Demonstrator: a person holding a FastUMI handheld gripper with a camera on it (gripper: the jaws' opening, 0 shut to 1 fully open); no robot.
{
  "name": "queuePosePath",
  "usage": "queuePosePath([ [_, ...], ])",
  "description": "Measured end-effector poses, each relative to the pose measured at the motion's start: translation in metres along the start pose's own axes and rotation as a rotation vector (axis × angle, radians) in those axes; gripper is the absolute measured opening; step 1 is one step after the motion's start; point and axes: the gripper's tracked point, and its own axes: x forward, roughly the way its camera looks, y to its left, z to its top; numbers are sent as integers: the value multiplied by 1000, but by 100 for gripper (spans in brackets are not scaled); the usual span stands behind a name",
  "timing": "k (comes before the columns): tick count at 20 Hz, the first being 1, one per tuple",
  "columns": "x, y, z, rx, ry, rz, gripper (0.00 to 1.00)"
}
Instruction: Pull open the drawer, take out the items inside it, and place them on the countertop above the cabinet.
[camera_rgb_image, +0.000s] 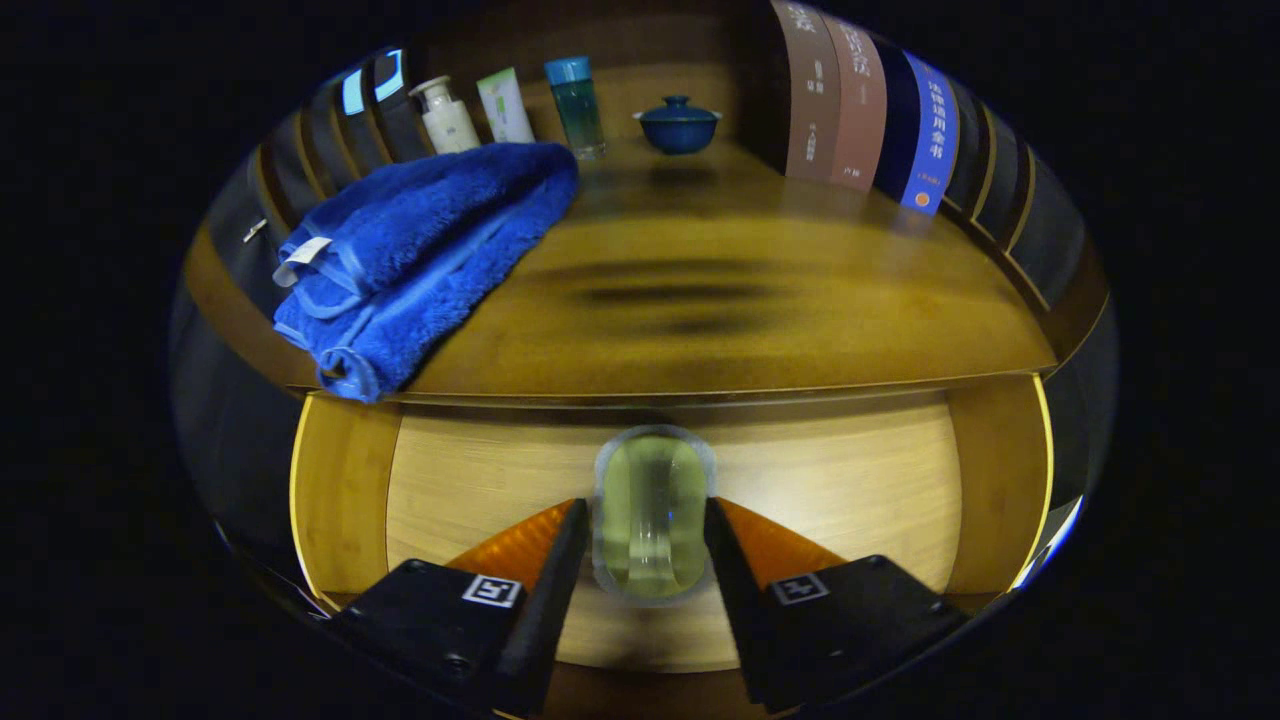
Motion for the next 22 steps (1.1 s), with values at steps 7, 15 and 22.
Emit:
queuePosePath([
  [7, 1, 2, 1, -64, 3, -11, 25],
  [15, -24, 3, 1, -70, -74, 10, 25],
  [22, -109, 8, -8, -45, -244, 83, 25],
])
